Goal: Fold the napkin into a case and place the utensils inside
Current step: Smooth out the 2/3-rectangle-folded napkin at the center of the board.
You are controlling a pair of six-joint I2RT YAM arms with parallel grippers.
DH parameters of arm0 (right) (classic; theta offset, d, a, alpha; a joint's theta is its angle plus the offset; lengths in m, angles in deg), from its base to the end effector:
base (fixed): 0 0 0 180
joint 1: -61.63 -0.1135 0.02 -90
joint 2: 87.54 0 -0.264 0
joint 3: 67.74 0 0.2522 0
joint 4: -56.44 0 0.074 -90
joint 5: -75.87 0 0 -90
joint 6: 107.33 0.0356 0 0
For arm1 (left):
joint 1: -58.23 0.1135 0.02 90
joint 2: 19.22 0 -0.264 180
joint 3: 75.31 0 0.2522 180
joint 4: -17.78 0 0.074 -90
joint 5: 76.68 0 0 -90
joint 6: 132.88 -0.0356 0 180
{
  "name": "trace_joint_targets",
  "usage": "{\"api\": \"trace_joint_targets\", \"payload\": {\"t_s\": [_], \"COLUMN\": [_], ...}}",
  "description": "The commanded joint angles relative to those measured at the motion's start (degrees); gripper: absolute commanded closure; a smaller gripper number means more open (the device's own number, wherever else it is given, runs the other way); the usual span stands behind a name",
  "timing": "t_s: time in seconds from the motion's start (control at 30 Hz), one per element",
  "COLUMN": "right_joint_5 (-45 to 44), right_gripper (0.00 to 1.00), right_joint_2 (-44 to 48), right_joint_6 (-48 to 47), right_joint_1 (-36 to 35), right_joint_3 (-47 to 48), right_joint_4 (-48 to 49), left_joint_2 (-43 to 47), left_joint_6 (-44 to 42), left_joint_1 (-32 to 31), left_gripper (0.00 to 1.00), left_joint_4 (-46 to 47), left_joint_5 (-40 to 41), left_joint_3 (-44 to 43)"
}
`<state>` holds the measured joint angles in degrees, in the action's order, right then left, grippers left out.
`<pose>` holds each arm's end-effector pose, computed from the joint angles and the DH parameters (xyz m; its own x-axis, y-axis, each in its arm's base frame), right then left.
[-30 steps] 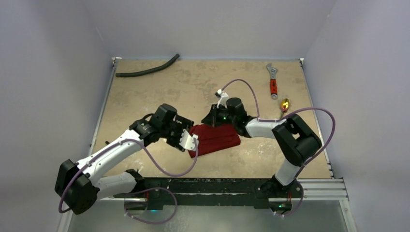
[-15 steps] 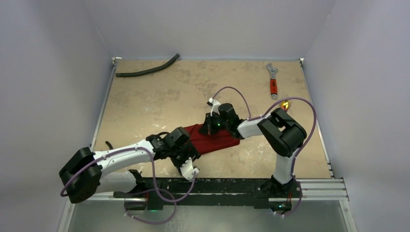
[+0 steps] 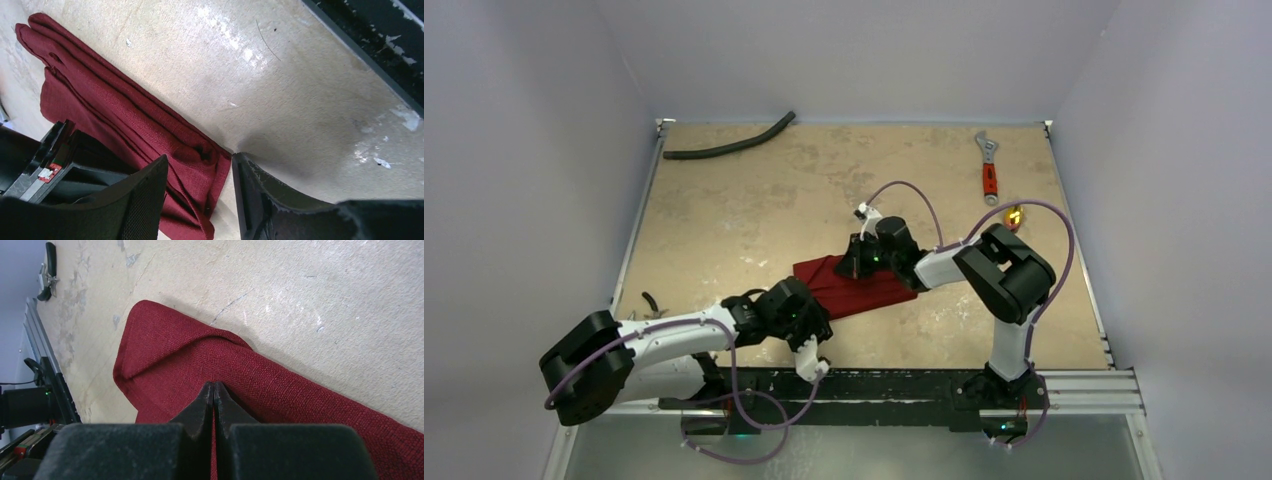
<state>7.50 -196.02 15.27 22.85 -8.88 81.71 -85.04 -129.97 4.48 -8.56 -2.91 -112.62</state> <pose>0.2760 0.2386 0.1276 -0.7255 0.0595 -0.6856 -0.5379 0.5724 0.6189 0.1077 -0.1638 0.1455 0.8438 0.4709 -0.2575 0.5270 -0.6363 0.5634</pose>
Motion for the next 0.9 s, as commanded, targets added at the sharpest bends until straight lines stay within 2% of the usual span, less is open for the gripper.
{"api": "trace_joint_targets", "payload": {"t_s": [0.0, 0.33, 0.5, 0.7, 0.77, 0.87], "right_joint_5": [-5.67, -6.01, -5.46, -5.34, -5.29, -5.18], "right_gripper": [1.00, 1.00, 1.00, 1.00, 1.00, 1.00], "right_joint_2": [0.40, 0.37, -0.56, -0.98, -1.21, -1.47], "right_joint_6": [0.44, 1.86, 2.78, 3.44, 3.60, 3.77], "right_joint_1": [-0.06, -0.06, -0.30, -0.79, -0.77, -0.90], "right_joint_3": [-3.03, -8.48, -9.69, -10.41, -10.62, -11.04], "right_joint_4": [0.06, 6.63, 9.07, 10.16, 10.61, 11.28], "left_joint_2": [-0.67, 3.15, 1.28, -2.60, -3.93, -5.34], "left_joint_6": [-2.80, -2.06, 0.82, -0.61, -0.16, 1.69], "left_joint_1": [-0.20, -0.12, -0.19, -0.13, -0.17, -0.09], "left_gripper": [0.51, 0.69, 0.69, 0.68, 0.74, 0.89], "left_joint_4": [1.31, 8.68, 14.96, 16.91, 17.56, 18.30], "left_joint_5": [1.15, 2.99, 3.50, 2.89, 2.85, 3.23], "left_joint_3": [1.79, 7.37, 7.72, 6.82, 6.34, 4.52]}}
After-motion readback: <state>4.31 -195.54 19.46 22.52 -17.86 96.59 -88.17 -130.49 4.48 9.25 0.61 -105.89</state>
